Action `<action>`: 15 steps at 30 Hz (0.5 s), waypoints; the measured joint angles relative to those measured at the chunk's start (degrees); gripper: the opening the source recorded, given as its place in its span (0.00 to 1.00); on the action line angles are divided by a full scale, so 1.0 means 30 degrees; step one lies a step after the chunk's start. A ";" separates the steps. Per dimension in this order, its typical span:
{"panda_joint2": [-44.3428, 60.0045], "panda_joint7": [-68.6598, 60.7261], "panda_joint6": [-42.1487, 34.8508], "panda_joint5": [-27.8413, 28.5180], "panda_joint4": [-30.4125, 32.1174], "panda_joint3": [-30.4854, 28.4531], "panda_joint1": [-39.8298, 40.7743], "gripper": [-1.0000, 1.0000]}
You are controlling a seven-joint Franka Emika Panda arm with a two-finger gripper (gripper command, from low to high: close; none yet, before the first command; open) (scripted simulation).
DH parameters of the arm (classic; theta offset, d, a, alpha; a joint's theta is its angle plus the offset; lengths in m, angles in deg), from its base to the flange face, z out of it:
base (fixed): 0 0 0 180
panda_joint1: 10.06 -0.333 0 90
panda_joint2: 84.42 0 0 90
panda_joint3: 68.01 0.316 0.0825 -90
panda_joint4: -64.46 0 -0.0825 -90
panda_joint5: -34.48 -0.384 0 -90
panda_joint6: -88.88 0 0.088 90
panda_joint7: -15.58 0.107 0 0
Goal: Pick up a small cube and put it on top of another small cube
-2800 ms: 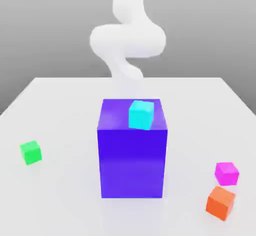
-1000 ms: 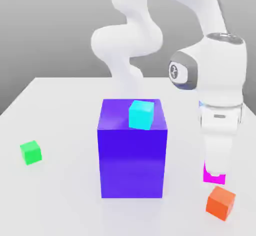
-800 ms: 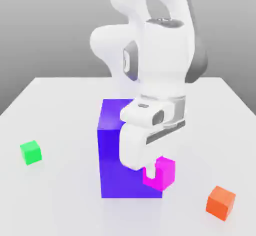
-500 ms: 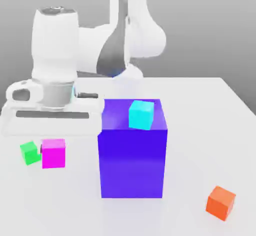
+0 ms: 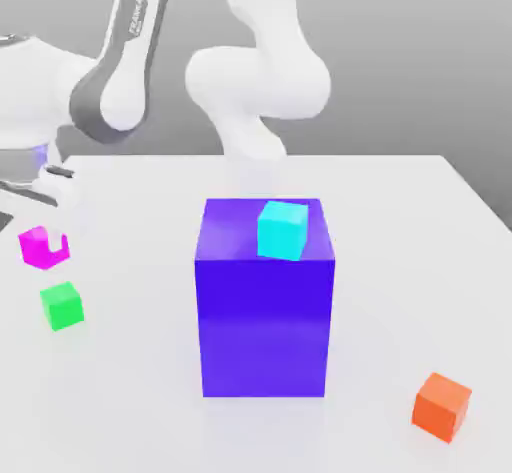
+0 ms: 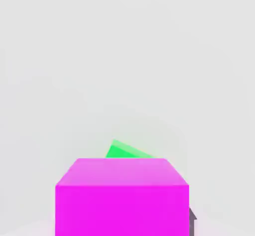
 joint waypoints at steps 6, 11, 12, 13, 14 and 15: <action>0.1370 -0.1600 0.0985 -0.2236 -0.0192 -0.0321 -0.0887 0.00; 0.2894 -0.3396 0.2171 -0.4749 -0.0254 -0.0034 -0.1188 0.00; 0.3230 -0.3804 0.2430 -0.5322 -0.0256 0.0110 -0.1162 0.00; 0.3569 -0.4182 0.2695 -0.5865 -0.0254 0.0360 -0.1017 0.00; 0.3916 -0.4611 0.2966 -0.6464 -0.0250 0.0595 -0.0895 0.00; 0.4271 -0.5032 0.3236 -0.7053 -0.0244 0.0796 -0.0807 0.00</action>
